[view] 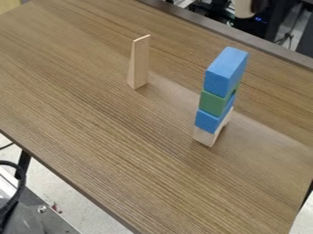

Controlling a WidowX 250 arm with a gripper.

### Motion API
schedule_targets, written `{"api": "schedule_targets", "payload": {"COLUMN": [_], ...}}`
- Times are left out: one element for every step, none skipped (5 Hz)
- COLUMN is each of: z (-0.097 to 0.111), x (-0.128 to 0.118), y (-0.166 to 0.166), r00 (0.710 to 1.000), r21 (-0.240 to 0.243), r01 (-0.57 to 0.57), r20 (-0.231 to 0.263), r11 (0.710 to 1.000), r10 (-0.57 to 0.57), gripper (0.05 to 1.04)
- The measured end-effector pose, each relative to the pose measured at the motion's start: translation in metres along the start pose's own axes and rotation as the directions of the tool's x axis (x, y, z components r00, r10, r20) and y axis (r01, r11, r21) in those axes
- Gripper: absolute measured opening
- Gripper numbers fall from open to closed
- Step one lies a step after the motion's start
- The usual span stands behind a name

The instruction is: Put the cylinder on top of the tower

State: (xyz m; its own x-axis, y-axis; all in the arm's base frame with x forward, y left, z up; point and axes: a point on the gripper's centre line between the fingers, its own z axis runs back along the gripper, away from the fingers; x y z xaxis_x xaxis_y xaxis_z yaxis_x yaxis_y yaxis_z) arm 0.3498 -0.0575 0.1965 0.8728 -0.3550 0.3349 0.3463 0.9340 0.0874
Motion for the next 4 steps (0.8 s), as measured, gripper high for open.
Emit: {"api": "schedule_targets", "payload": {"z": [0.005, 0.004, 0.0, -0.003], "x": [-0.007, -0.014, -0.021, -0.025], "y": [-0.01, -0.019, -0.024, -0.025], "r00": [1.0, 0.999, 0.993, 0.989], "r21": [-0.025, -0.084, -0.128, -0.135], "r01": [0.003, 0.002, 0.013, 0.013], "r20": [-0.003, -0.047, -0.118, -0.141], "r11": [1.0, 0.996, 0.992, 0.991], "r10": [-0.003, -0.006, -0.029, -0.032], "gripper": [0.55, 0.55, 0.55, 0.55]}}
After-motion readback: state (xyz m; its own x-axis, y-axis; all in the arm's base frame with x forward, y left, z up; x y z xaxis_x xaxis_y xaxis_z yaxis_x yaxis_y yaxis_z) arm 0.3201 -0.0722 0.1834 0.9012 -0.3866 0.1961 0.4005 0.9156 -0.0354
